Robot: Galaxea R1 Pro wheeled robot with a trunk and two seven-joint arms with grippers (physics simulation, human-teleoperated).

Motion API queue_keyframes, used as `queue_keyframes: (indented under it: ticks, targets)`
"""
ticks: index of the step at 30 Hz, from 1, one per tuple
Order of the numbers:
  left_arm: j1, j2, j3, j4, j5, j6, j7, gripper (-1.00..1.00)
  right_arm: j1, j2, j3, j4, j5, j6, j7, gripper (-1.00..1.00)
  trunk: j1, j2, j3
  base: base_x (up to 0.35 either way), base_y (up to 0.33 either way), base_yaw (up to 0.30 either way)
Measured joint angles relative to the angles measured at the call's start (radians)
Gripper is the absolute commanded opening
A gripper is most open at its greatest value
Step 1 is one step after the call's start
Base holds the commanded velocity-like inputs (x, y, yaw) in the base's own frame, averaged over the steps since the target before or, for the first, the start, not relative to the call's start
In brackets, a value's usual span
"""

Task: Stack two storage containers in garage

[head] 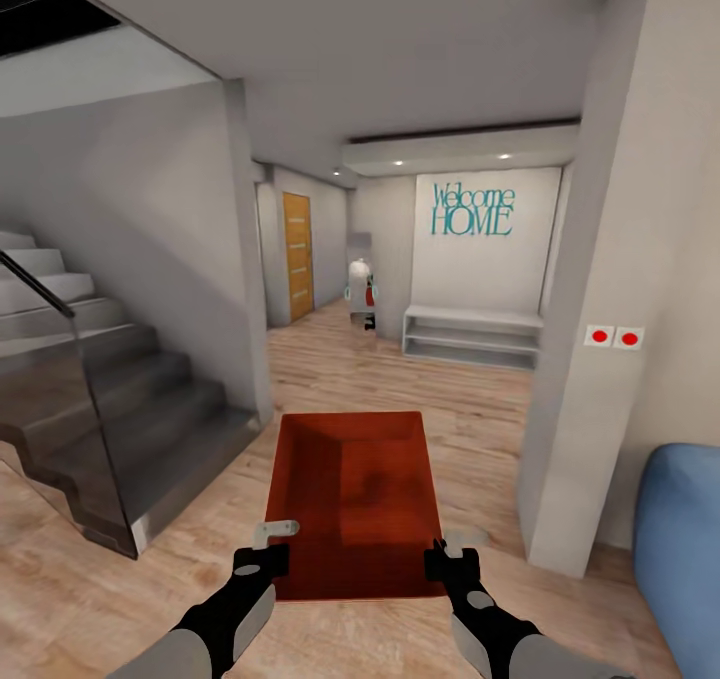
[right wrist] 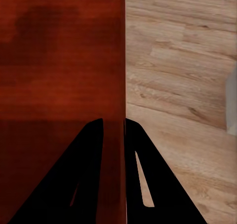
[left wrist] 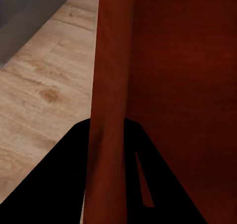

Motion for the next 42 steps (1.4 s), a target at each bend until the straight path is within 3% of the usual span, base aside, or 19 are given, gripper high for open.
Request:
queue_keyframes:
  ticks: [23, 35, 42]
  targets:
    - [0.0, 0.0, 0.001, 0.0, -0.001, 0.0, 0.0, -1.0, 0.0, 0.0, 0.0, 0.0, 0.0, -0.001, -0.001, -1.0, 0.0, 0.0, 0.0, 0.322, 0.0, 0.0]
    - [0.0, -0.001, 0.001, 0.0, -0.002, 0.0, -0.001, -1.0, 0.0, 0.0, -0.003, 0.0, 0.004, -0.001, 0.0, -1.0, 0.0, 0.0, 0.0, 0.322, 0.0, -0.228]
    - [0.0, 0.0, 0.0, -0.001, -0.001, 0.0, 0.0, -1.0, 0.0, 0.0, -0.003, 0.0, 0.004, -0.001, 0.0, -1.0, 0.0, 0.0, 0.0, 0.322, 0.0, -0.038]
